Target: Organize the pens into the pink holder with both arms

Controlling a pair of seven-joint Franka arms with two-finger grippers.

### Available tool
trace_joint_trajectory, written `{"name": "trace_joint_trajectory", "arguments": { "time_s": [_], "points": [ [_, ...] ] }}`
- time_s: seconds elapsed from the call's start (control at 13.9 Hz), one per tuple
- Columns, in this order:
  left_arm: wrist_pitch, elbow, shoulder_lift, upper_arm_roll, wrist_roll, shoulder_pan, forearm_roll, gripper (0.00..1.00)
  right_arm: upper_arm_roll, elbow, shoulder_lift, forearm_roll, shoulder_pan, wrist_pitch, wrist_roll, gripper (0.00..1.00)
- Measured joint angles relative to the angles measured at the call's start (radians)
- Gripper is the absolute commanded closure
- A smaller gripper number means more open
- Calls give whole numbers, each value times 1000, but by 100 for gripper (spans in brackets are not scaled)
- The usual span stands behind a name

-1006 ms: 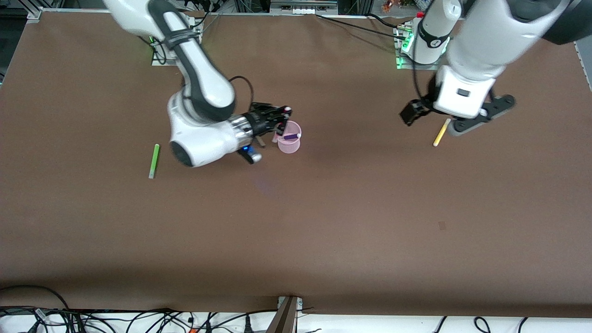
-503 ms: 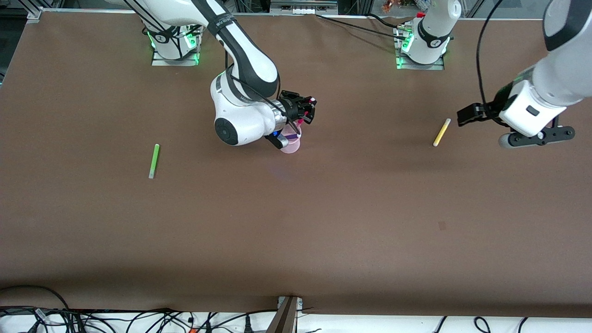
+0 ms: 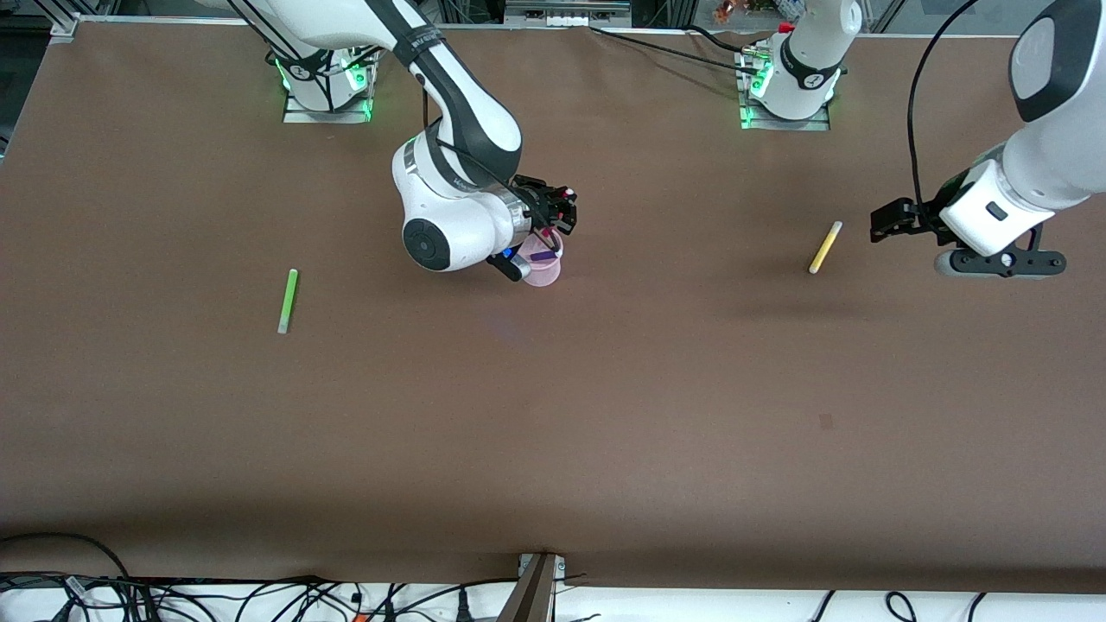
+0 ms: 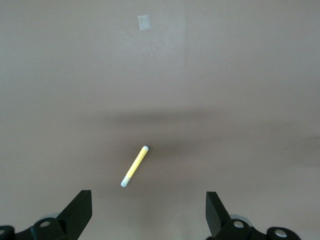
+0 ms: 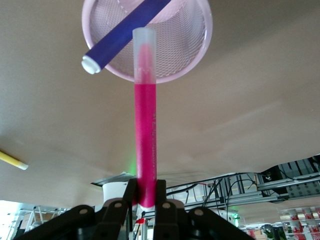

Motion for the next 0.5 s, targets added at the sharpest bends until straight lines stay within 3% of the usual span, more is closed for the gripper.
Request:
{"name": "trace_joint_trajectory", "arguments": {
  "time_s": [0.36, 0.5],
  "points": [
    [0, -17, -13, 6, 50, 12, 0, 0, 0, -11, 9, -40, 18, 27, -1, 98],
    [2, -17, -13, 6, 51, 20, 0, 0, 0, -11, 15, -46, 19, 34, -9, 65]
  ]
}}
